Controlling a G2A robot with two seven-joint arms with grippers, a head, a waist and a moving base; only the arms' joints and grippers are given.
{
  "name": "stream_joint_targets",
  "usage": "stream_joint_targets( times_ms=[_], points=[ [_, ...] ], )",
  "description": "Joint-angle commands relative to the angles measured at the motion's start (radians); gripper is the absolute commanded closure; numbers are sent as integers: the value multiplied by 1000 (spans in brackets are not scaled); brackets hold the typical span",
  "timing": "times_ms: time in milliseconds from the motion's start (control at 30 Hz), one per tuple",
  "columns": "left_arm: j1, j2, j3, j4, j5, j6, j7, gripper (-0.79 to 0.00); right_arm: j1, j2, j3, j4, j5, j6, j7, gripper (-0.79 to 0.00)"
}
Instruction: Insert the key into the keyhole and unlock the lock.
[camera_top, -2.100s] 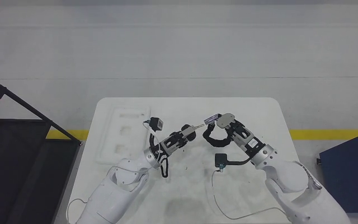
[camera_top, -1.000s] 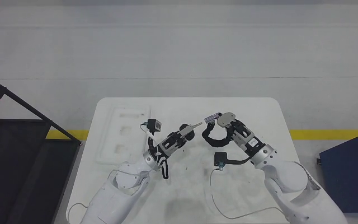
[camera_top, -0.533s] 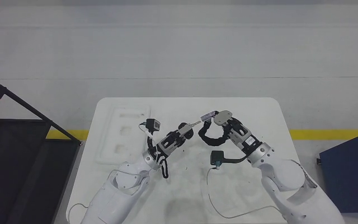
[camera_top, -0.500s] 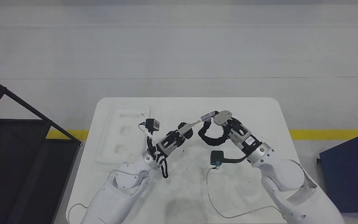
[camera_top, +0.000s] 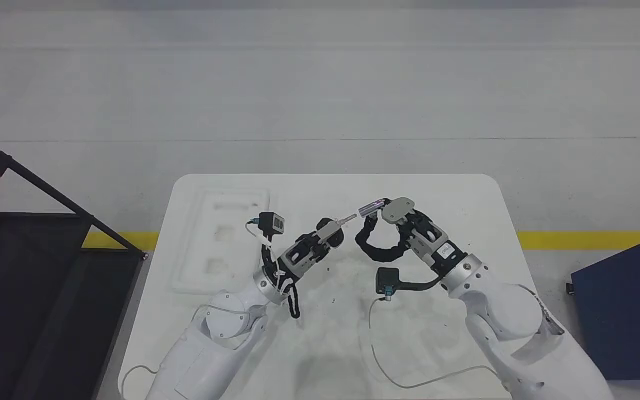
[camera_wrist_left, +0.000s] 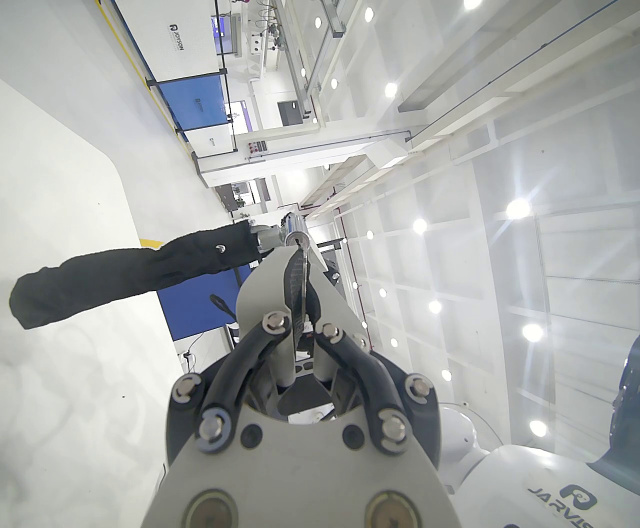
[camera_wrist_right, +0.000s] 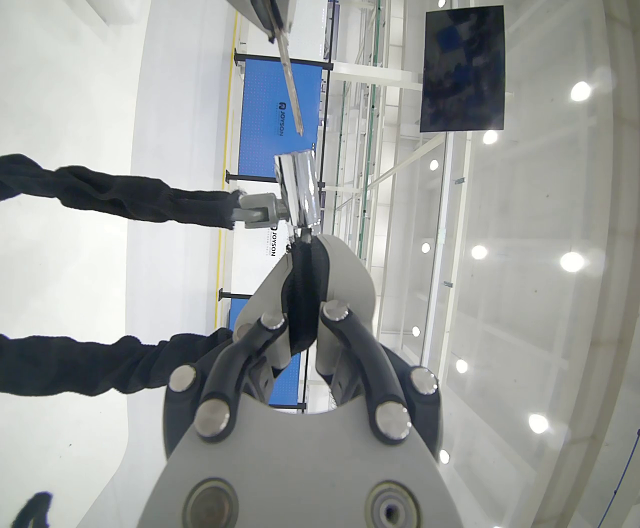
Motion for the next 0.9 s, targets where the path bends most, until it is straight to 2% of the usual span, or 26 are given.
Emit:
stream_joint_targets(
  times_ms=[0,867],
  points=[
    [1,-1,1,2,0,3,5,0,0,0,0,0,0,0,0,0],
    [-5,-21,21,2,-15,25,1,0,0,0,0,0,0,0,0,0]
  ],
)
